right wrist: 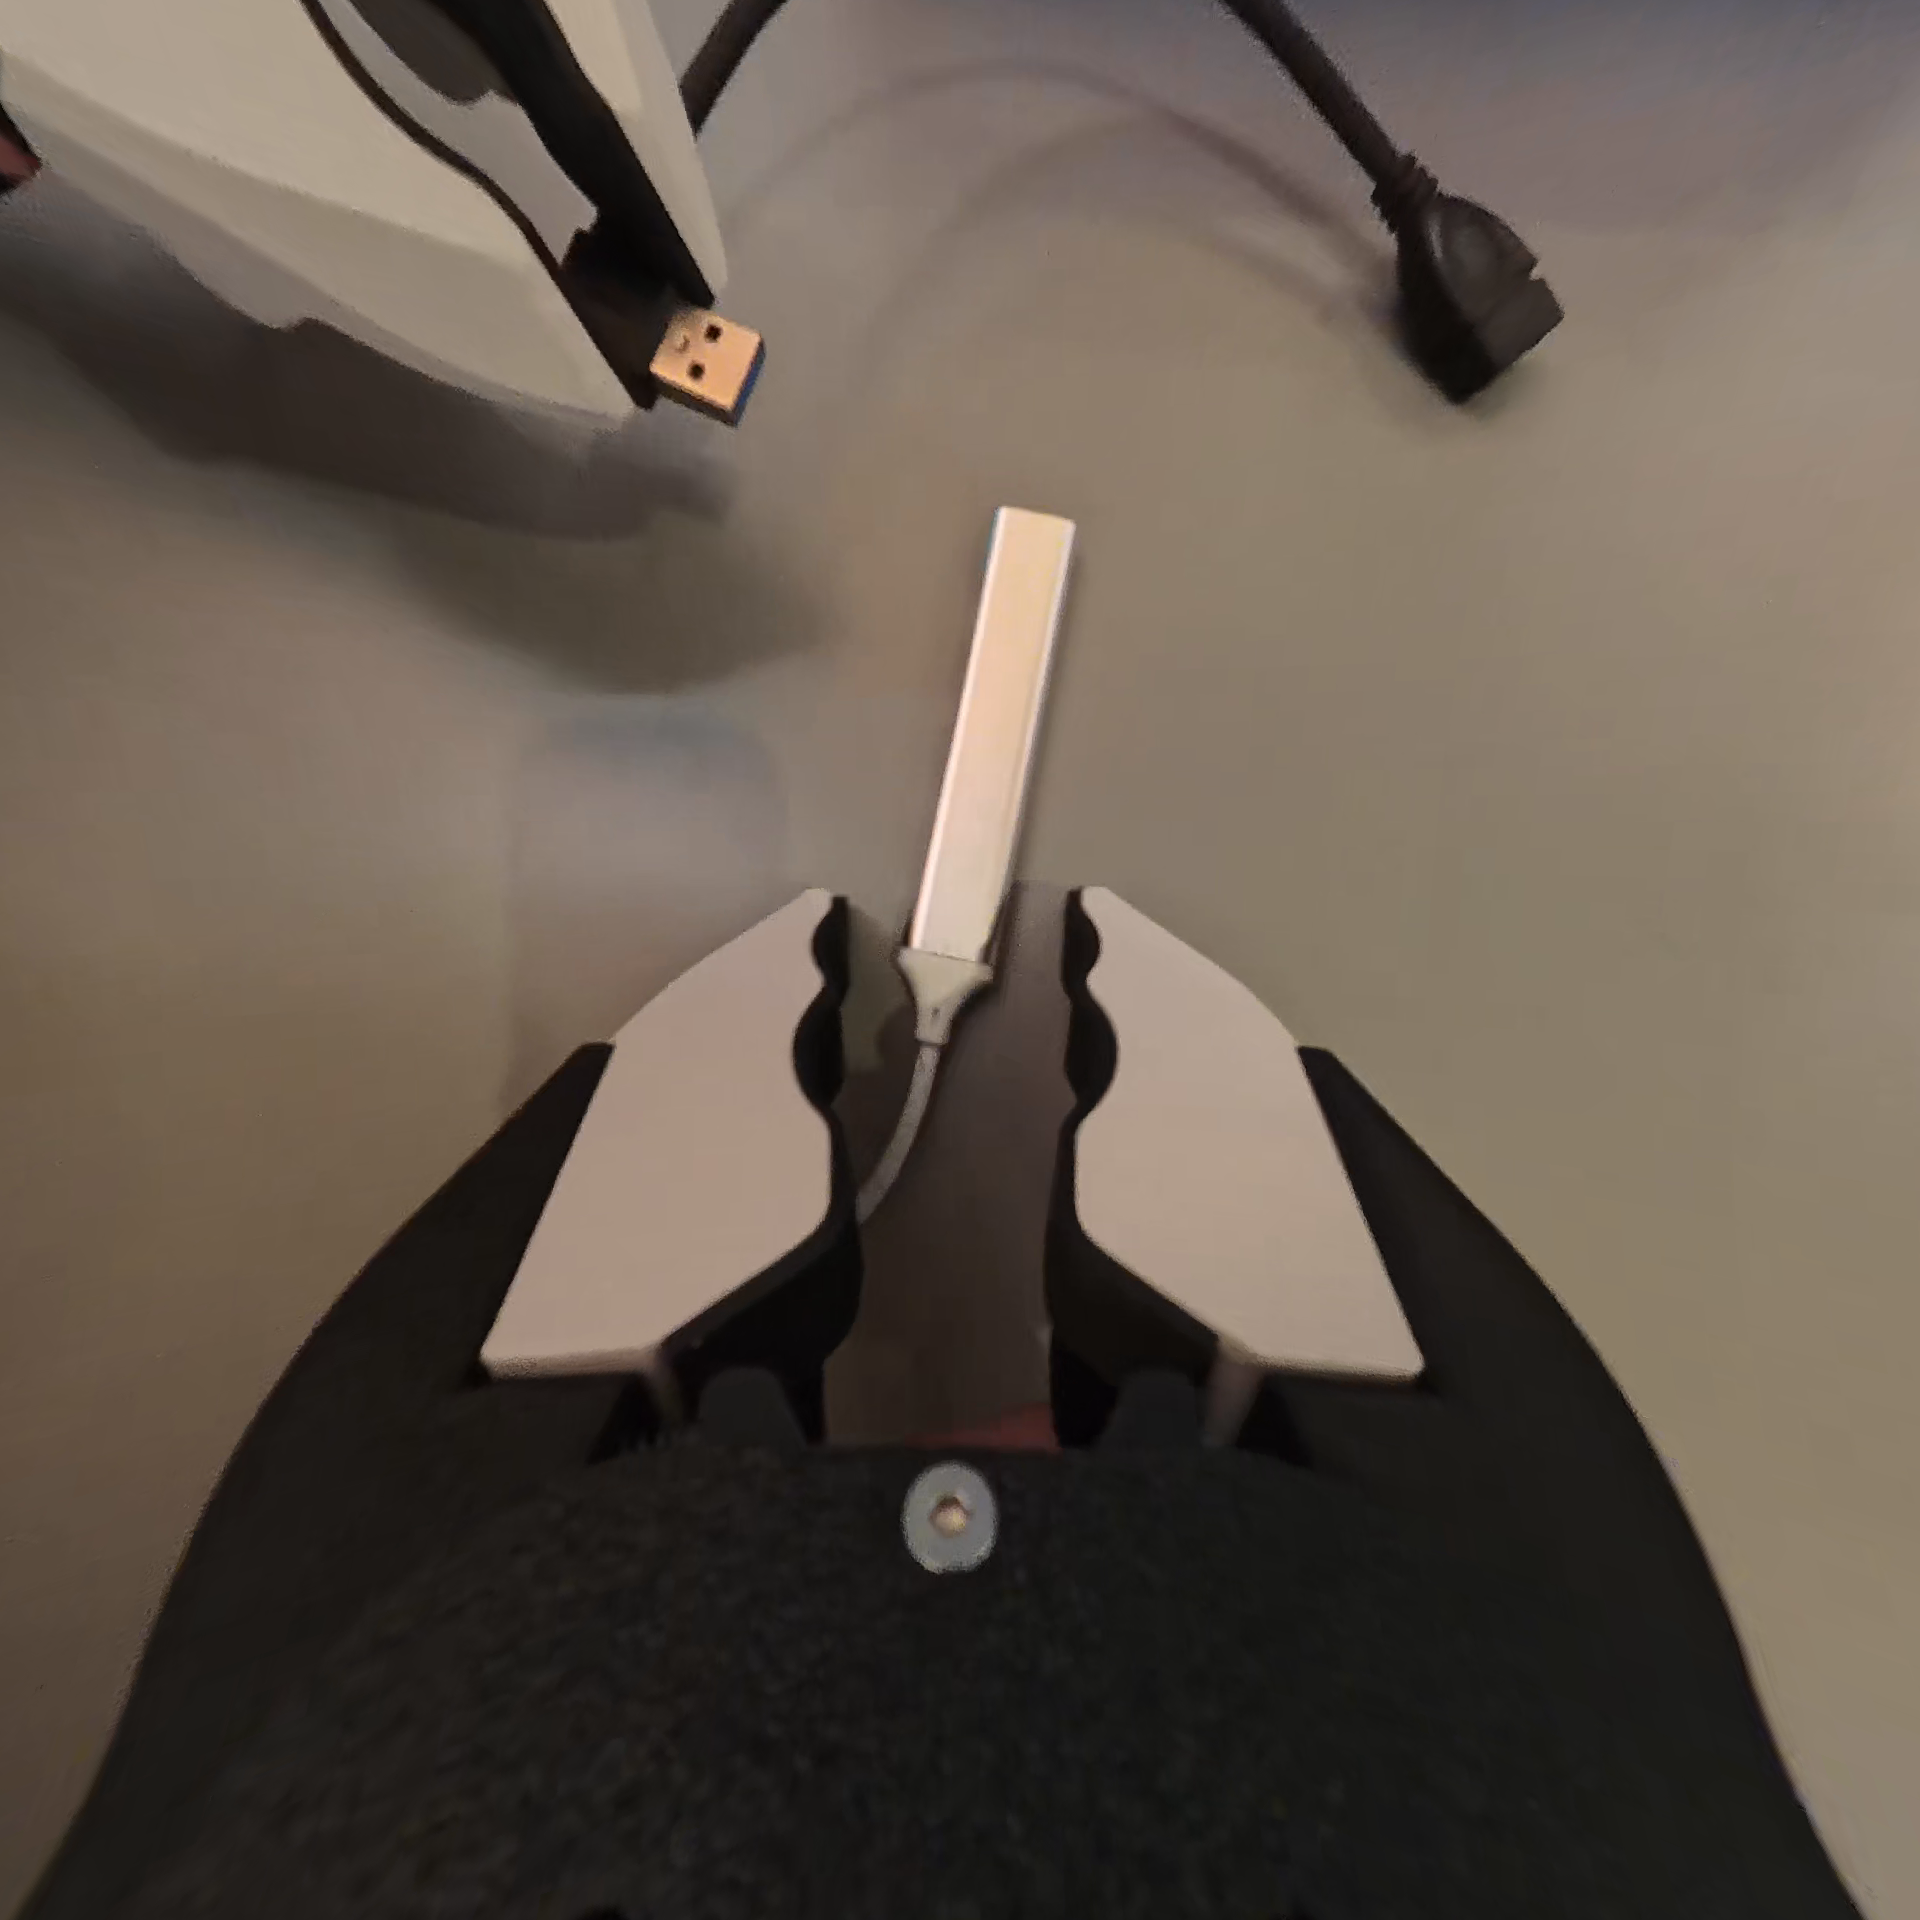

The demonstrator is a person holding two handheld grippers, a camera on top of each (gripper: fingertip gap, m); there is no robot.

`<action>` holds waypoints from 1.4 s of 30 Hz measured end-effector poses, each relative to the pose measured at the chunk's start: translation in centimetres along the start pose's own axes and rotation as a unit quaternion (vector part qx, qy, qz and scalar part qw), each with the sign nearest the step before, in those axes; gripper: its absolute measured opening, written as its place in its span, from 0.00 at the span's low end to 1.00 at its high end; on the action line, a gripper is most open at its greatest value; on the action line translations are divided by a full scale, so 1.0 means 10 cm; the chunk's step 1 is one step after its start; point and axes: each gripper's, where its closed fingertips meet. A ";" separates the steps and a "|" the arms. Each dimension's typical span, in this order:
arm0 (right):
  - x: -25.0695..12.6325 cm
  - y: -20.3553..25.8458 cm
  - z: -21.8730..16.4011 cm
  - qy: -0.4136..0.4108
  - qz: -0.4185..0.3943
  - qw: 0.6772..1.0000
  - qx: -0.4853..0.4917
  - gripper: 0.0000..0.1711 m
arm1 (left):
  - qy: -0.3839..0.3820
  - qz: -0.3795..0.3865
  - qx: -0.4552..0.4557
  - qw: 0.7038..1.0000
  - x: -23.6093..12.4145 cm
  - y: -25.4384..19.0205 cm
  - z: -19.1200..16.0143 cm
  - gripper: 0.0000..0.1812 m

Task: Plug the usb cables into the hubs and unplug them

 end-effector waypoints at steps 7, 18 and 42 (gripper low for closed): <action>0.02 0.05 0.05 -0.036 -0.040 0.998 -0.021 0.10 | 0.003 0.002 -0.001 1.000 0.02 0.08 -0.03 0.09; -0.26 -0.08 0.39 -0.042 -0.177 0.982 -0.051 0.10 | -0.032 0.012 -0.012 0.999 0.11 0.02 0.25 0.09; -0.37 -0.01 0.50 -0.082 -0.167 0.982 -0.011 0.09 | -0.067 0.054 0.017 0.996 0.03 0.03 0.40 0.09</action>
Point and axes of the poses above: each gripper's, where its closed fingertips meet, x out along the fingers, z out of its top, y = z × x across the jaws, and after that the axes turned 14 degrees about -z, right-handed
